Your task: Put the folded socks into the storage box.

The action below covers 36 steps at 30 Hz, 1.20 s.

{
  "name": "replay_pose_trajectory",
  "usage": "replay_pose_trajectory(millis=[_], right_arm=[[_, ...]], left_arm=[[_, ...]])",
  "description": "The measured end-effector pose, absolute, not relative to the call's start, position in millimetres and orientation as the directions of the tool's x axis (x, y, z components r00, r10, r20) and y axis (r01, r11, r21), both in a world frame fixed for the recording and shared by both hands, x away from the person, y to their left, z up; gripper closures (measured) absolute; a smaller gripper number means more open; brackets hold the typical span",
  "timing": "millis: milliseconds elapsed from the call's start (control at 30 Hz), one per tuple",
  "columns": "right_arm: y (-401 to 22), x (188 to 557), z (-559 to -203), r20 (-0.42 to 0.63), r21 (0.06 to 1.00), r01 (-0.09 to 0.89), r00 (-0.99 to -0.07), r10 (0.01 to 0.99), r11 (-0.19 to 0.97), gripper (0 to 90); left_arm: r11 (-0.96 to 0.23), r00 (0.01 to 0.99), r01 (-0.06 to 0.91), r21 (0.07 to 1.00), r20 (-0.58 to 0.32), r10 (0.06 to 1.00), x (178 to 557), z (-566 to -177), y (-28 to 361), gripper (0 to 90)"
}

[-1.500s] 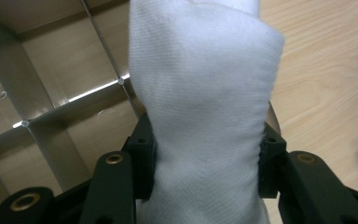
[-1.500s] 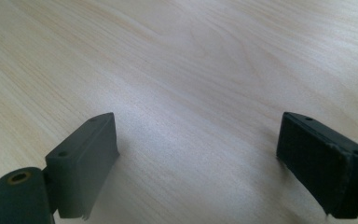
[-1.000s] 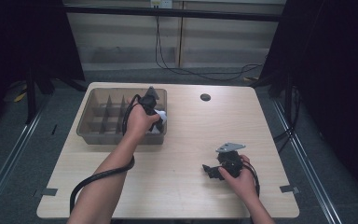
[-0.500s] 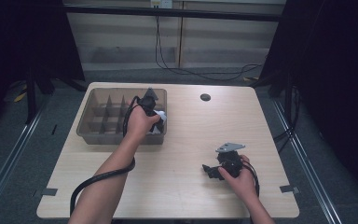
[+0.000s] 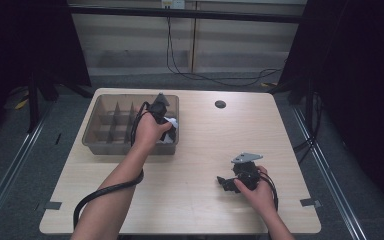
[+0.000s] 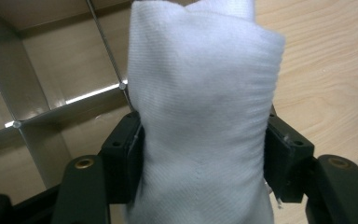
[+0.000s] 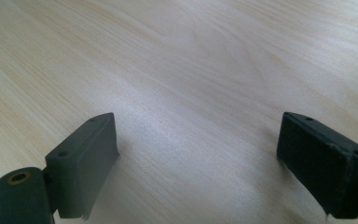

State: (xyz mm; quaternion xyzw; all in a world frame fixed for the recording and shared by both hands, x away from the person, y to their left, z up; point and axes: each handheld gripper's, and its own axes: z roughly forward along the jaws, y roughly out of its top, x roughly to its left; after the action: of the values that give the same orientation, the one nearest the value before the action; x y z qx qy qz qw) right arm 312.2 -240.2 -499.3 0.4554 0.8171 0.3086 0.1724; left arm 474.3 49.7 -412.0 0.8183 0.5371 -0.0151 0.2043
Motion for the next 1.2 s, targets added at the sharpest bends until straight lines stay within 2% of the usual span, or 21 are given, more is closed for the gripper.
replay_pose_trajectory(millis=[333,767,1000,1200], right_arm=[[-239.9,312.1,-499.2,0.001,0.659,0.641,-0.524,0.852,0.393,11.9],[-240.0,312.4,-499.1,-0.001,0.659,0.639,-0.526,0.85,0.396,11.9],[-239.8,313.1,-499.4,-0.001,0.662,0.636,-0.528,0.849,0.396,11.8],[-239.6,313.6,-499.6,-0.001,0.664,0.634,-0.53,0.848,0.396,11.9]], left_arm=[[-0.342,0.423,0.885,0.316,-0.242,0.873,474.1,-412.8,47.9,36.3],[-0.321,0.395,0.9,0.296,-0.238,0.887,474.5,-419.0,43.2,48.8],[-0.329,0.4,0.898,0.291,-0.232,0.887,476.4,-427.0,41.7,51.7],[-0.337,0.406,0.896,0.289,-0.228,0.885,477.0,-427.1,42.5,49.9]])
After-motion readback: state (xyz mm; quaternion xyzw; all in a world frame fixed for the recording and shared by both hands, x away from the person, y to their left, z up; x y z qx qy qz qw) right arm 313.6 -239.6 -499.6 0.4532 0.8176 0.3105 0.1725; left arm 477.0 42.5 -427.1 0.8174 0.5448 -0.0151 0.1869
